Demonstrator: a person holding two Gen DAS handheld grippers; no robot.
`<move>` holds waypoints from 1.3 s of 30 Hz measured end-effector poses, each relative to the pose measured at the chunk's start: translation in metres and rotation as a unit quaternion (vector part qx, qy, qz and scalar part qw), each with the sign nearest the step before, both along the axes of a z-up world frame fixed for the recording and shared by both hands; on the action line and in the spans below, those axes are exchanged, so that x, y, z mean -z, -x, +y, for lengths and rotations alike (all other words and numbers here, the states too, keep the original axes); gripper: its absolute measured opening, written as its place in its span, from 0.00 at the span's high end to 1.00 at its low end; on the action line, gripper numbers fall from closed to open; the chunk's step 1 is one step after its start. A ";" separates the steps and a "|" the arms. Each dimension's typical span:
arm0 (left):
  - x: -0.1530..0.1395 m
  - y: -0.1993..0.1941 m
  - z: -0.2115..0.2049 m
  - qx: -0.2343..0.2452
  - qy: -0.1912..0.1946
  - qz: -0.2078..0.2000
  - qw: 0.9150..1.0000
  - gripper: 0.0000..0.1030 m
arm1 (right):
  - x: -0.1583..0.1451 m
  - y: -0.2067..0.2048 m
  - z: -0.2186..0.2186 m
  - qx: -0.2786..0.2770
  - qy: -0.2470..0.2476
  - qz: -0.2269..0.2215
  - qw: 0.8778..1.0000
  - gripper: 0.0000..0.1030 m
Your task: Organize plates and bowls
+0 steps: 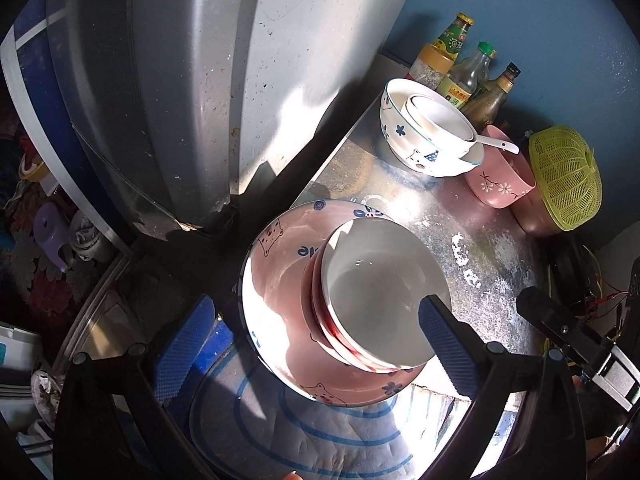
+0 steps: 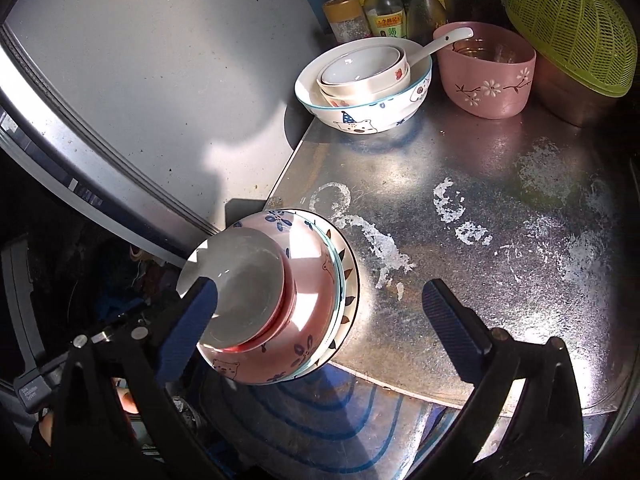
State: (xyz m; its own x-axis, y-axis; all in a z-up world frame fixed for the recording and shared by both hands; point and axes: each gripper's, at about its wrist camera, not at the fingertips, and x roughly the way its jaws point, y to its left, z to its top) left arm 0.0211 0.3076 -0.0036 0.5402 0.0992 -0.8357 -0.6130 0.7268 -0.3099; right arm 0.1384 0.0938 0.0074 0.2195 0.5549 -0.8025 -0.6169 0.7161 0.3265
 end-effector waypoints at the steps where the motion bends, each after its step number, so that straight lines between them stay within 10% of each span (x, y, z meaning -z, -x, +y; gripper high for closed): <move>1: -0.001 0.002 0.000 -0.004 -0.004 0.000 1.000 0.01 | 0.000 0.001 -0.002 0.001 0.002 -0.002 1.000 0.00; 39: -0.016 0.019 -0.024 0.012 -0.041 -0.008 0.999 0.01 | -0.003 0.032 -0.036 0.017 0.010 -0.034 0.999 0.00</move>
